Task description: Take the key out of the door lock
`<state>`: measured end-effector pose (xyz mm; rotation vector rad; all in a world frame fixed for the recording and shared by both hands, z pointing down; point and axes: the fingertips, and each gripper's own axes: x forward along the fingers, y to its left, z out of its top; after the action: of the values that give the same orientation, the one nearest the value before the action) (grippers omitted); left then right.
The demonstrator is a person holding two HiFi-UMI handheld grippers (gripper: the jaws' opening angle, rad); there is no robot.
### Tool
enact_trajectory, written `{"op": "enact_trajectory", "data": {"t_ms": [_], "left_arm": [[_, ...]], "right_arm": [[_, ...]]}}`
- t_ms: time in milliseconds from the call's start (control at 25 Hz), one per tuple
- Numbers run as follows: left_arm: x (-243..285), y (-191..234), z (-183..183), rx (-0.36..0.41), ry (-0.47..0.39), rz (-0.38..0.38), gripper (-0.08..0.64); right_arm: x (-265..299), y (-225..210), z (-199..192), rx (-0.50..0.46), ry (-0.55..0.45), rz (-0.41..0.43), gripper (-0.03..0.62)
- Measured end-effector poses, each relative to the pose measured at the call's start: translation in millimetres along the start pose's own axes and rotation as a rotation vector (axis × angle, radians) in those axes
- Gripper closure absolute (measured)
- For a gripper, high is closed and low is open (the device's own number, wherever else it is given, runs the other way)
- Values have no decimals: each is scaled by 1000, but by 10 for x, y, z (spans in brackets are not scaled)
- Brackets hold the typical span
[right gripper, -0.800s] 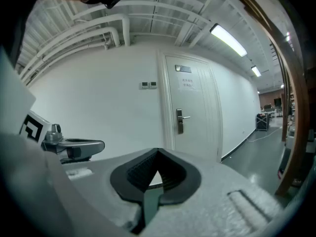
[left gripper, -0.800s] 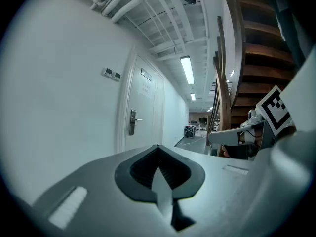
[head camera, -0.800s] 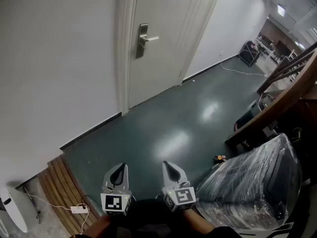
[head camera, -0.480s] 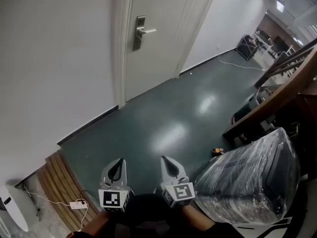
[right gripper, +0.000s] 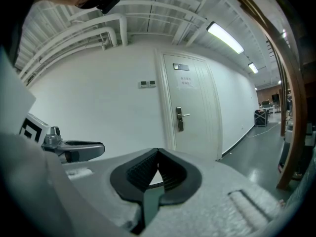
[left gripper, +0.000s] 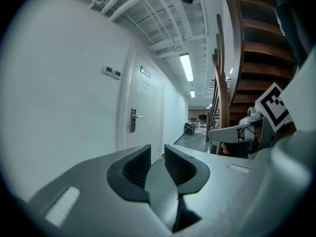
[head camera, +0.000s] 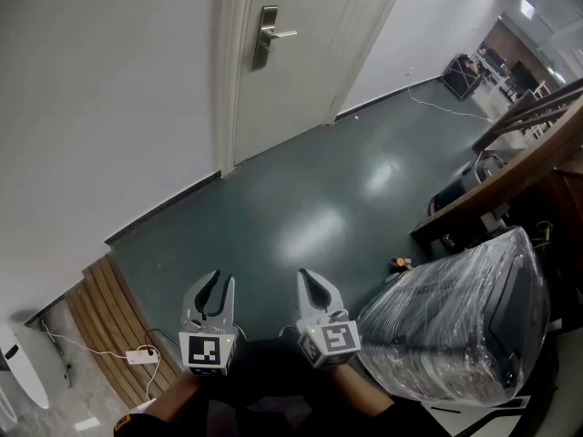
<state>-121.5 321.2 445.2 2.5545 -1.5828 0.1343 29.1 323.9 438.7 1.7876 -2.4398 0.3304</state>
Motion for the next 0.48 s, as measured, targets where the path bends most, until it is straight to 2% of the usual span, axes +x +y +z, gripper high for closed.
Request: {"op": "enact_trajectory", "data": {"t_ms": [120, 280, 480], "left_arm": [[-23, 14, 7, 8, -4, 4, 460], [-91, 98, 1, 38, -4, 27, 498], [-136, 143, -8, 22, 0, 46, 505]], "right_arm": [[11, 39, 10, -8, -7, 11, 600], [38, 118, -5, -23, -17, 34, 600], [68, 163, -18, -29, -6, 44, 600]]}}
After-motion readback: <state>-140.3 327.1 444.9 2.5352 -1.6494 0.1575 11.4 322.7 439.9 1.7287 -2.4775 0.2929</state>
